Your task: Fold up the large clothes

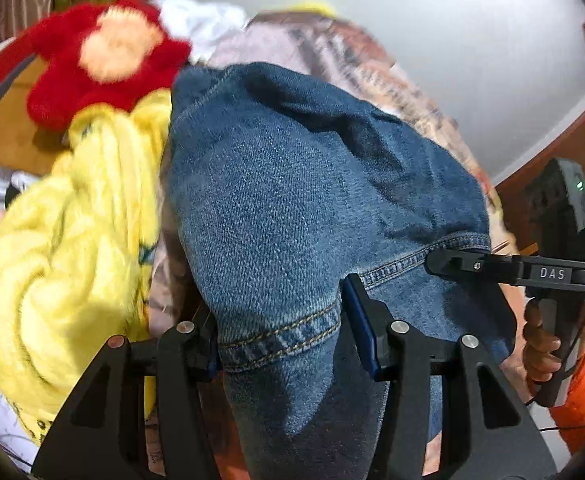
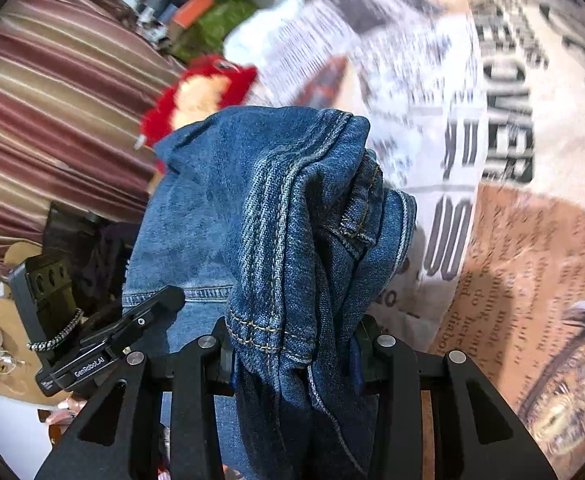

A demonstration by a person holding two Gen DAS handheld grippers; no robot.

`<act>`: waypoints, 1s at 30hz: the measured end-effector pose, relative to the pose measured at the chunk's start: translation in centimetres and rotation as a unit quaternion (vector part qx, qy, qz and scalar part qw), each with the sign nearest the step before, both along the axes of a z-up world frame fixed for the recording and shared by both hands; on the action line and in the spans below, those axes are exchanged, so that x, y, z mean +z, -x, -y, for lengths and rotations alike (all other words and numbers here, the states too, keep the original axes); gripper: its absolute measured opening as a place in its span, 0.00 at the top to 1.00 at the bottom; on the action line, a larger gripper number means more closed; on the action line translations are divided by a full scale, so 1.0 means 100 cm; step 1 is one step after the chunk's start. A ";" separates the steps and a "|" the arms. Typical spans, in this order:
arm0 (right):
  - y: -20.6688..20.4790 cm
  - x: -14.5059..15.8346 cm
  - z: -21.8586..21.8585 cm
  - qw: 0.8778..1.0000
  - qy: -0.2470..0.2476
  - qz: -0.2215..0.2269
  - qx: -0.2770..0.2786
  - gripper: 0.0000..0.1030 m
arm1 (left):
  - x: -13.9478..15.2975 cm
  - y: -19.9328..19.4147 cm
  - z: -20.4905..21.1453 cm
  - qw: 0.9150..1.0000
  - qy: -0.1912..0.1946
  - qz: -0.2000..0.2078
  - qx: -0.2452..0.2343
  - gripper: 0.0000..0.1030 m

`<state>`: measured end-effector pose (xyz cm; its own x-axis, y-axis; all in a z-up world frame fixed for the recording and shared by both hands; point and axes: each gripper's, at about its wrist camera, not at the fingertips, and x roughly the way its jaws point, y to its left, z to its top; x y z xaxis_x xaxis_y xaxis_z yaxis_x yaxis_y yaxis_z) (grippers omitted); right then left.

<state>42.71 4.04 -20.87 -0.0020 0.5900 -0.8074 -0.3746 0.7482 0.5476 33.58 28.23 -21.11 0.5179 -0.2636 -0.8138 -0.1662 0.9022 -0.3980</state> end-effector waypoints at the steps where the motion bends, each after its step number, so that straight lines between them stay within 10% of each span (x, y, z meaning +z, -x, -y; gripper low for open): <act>1: -0.001 -0.010 -0.003 1.000 0.010 -0.002 0.006 0.65 | -0.009 -0.002 0.000 1.000 -0.003 -0.010 -0.001 0.50; 11: -0.002 -0.031 -0.003 0.997 0.031 0.025 0.068 0.61 | -0.022 0.017 0.014 0.998 -0.063 0.005 -0.001 0.41; 22: 0.053 0.056 0.011 0.969 0.069 0.219 0.090 0.60 | 0.028 0.056 0.033 0.983 -0.173 0.062 0.010 0.42; 30: 0.075 0.036 -0.016 0.966 0.092 0.202 0.135 0.59 | 0.032 0.065 0.057 0.979 -0.191 0.069 -0.007 0.42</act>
<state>35.19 5.65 -17.31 0.2016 0.4593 -0.8651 -0.7254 0.6635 0.1832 27.06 22.49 -17.94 0.6285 0.0386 -0.7768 -0.1205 0.9915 -0.0483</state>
